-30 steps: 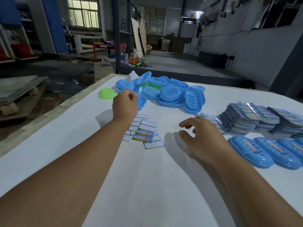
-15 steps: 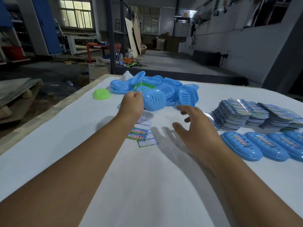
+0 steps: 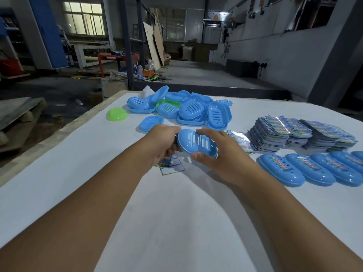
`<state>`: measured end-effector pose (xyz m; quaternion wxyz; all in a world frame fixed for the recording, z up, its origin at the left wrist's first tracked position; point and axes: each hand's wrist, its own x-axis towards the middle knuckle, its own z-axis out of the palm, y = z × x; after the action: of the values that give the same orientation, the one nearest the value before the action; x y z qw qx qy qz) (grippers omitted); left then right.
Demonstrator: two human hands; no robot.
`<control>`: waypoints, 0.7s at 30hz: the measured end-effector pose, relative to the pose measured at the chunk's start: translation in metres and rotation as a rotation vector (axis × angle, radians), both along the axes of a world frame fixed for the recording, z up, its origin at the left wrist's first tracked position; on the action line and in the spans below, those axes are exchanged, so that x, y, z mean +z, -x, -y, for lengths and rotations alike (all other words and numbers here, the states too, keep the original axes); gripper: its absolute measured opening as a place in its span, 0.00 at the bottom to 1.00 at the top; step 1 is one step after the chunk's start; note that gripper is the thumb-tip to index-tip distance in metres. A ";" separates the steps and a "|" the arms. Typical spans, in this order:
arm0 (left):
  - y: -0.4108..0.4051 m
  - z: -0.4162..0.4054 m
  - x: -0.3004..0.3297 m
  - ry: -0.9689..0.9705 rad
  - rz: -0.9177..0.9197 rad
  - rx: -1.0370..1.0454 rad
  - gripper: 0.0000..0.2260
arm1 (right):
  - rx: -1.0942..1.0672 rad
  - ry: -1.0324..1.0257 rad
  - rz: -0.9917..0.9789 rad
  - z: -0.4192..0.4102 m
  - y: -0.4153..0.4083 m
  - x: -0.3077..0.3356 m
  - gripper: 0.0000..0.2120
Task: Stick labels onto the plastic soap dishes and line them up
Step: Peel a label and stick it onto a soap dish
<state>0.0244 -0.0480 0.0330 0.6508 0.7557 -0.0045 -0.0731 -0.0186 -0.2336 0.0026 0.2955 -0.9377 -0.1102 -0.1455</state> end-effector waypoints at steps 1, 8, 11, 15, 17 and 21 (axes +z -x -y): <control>-0.002 -0.004 -0.002 -0.190 0.115 0.030 0.11 | -0.023 0.010 -0.015 0.001 -0.001 0.000 0.32; -0.002 -0.020 -0.009 -1.171 0.326 0.092 0.18 | -0.129 0.168 -0.140 0.009 0.002 -0.003 0.33; -0.002 -0.023 -0.012 -1.167 0.251 -0.016 0.25 | -0.151 0.209 -0.174 0.007 0.002 -0.003 0.35; -0.004 -0.024 -0.010 -1.073 0.261 -0.024 0.31 | -0.171 0.217 -0.193 0.006 0.003 -0.003 0.36; -0.004 -0.024 -0.008 -1.030 0.269 0.000 0.35 | -0.174 0.226 -0.194 0.005 0.003 -0.003 0.37; -0.005 -0.023 -0.003 -0.901 0.307 0.102 0.31 | -0.182 0.225 -0.196 0.003 0.006 -0.002 0.38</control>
<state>0.0289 -0.0245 0.0296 0.2531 0.9639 -0.0312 0.0766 -0.0243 -0.2369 0.0004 0.1835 -0.9807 -0.0109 -0.0663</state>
